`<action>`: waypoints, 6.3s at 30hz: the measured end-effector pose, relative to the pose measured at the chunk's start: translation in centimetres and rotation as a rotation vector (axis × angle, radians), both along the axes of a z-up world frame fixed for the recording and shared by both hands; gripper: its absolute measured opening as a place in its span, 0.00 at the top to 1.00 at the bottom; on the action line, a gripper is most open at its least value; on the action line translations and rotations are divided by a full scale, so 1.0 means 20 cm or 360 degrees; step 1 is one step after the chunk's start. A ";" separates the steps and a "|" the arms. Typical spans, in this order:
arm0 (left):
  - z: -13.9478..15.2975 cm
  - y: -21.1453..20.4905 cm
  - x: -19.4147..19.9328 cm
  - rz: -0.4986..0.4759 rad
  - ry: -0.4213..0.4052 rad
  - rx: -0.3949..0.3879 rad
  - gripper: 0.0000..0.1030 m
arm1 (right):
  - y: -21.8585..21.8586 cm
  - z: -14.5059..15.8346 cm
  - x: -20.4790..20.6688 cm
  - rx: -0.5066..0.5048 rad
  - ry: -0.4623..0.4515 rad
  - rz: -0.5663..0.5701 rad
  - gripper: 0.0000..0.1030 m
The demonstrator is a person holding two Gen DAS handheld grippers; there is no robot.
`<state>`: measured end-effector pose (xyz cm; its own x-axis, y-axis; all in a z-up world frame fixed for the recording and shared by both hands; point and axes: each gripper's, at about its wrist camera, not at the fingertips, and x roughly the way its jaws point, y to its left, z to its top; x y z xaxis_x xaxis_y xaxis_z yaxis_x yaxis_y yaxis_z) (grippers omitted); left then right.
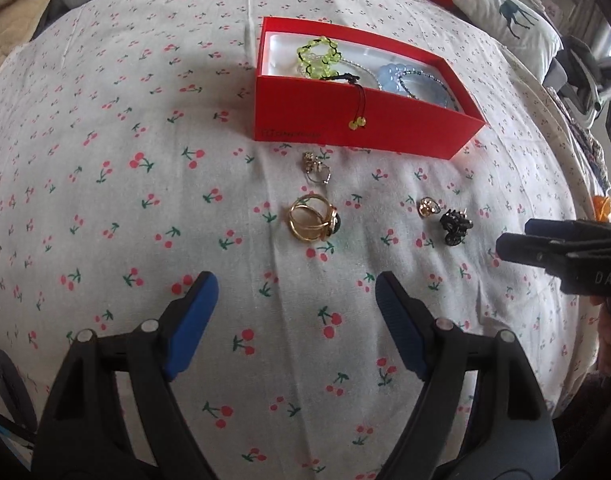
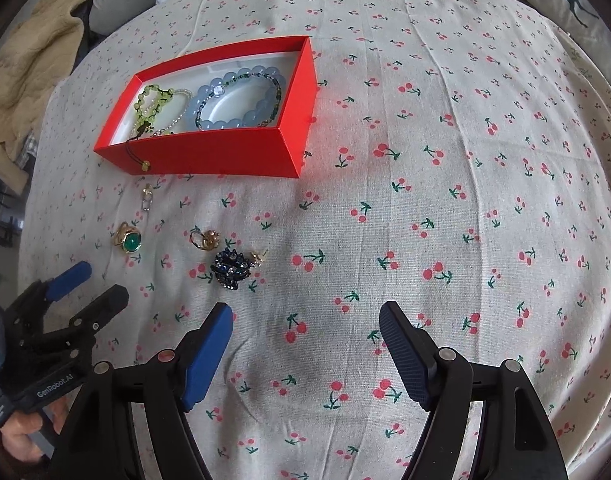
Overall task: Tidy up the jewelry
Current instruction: 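Grasp the gold rings with the left tool, then grasp the black flower ring with the right tool while the left tool holds the gold rings, then lower the gold rings into the red box and open the left tool, then carry the black flower ring into the red box and open the right tool, then grasp the small silver ring charm beside the box with the left tool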
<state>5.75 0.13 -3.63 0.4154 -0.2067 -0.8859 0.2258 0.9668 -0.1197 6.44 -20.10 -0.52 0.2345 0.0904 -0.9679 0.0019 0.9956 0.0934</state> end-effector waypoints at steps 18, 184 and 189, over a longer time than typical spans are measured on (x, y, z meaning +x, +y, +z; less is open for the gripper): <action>-0.02 -0.08 0.08 -0.0033 -0.0204 0.0013 0.69 | 0.00 -0.06 0.01 -0.0029 0.0028 0.0025 0.25; 0.11 0.17 0.16 0.0281 0.0253 -0.0252 0.25 | -0.03 0.11 0.09 0.0137 -0.0106 -0.0198 0.28; 0.13 0.15 0.18 0.0335 0.0203 -0.0339 0.32 | -0.05 0.09 0.10 0.0153 -0.0075 -0.0227 0.28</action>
